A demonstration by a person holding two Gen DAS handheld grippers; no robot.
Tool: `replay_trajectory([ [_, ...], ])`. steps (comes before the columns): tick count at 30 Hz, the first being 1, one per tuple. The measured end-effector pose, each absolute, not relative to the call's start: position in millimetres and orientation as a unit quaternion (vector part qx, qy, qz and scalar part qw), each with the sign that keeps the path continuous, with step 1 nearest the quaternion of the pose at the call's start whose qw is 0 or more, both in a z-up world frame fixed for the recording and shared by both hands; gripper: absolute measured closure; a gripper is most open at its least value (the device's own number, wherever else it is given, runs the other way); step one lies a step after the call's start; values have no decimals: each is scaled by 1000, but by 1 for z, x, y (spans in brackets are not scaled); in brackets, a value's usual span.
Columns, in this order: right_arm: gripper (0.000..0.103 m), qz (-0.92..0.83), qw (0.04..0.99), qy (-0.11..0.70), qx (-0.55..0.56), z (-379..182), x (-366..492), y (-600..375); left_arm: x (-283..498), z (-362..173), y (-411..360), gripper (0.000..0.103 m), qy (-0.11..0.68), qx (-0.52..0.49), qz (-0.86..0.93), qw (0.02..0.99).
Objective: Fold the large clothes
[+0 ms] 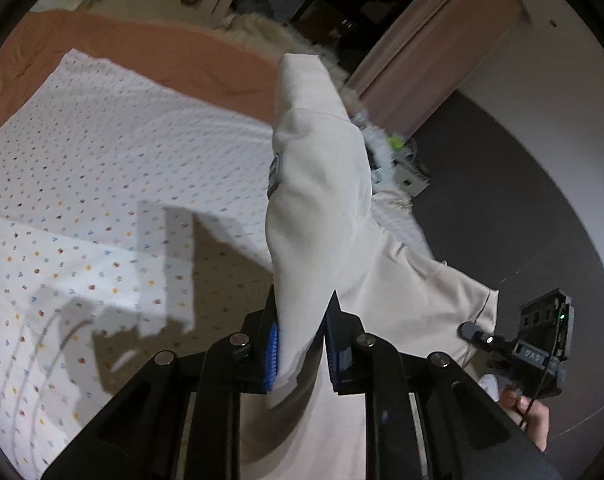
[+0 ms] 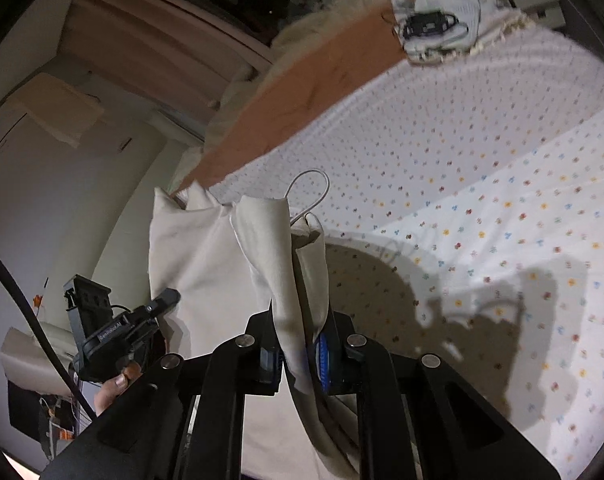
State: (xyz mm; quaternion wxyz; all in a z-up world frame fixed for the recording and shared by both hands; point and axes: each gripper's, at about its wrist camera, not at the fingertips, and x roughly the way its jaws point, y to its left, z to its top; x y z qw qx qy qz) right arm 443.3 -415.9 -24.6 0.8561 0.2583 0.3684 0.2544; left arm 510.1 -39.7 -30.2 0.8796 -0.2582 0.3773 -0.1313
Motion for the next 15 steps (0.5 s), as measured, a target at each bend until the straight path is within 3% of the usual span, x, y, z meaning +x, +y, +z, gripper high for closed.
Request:
replay_trajectory([
  [15,93,217,906,274,241,73,313,-504,464,58,-141,83,333,-242,-205,888],
])
